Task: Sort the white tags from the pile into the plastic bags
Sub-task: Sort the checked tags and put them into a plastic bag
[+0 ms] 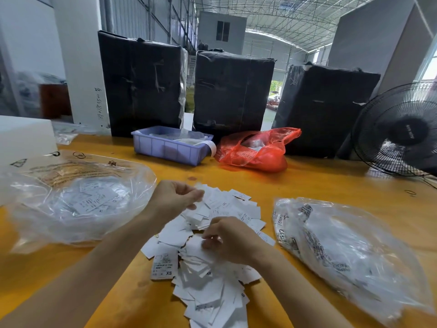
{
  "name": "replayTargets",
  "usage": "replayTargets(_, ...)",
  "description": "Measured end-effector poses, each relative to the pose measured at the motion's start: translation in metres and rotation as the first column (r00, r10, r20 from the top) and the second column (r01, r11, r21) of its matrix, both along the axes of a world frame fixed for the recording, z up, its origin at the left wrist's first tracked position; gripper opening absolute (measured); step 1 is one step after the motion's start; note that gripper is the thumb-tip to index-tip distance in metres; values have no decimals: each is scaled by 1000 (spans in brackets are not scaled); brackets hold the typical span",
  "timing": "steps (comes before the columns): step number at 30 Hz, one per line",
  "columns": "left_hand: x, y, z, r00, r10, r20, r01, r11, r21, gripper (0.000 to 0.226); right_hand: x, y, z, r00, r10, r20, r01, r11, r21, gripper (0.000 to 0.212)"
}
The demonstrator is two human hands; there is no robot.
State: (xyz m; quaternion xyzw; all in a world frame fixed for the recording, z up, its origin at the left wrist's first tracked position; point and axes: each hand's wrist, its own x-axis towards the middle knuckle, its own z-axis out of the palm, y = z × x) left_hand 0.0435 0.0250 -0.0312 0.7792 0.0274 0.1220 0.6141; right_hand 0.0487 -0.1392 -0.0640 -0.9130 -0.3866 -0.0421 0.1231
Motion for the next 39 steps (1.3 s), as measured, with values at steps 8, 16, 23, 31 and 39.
replayTargets(8,-2,1,0,1000,-12,-24,13,1000,22,6,-1,-11,13,967,-135,-218,179,964,195,35)
replayTargets(16,-4,0,-1,997,-69,-33,69,998,-13,5,12,-33,15,862,-252,-439,431,821,375,42)
replayTargets(23,-1,-1,-3,994,-81,-71,78,996,-46,17,14,-39,15,830,-112,-546,486,627,609,4)
replayTargets(31,-4,-2,-4,993,-81,-86,76,996,-55,16,12,-40,16,914,-96,-393,344,695,631,23)
replayTargets(39,-5,-3,-2,989,-104,-103,94,990,-103,9,11,-44,22,885,221,-409,286,435,854,46)
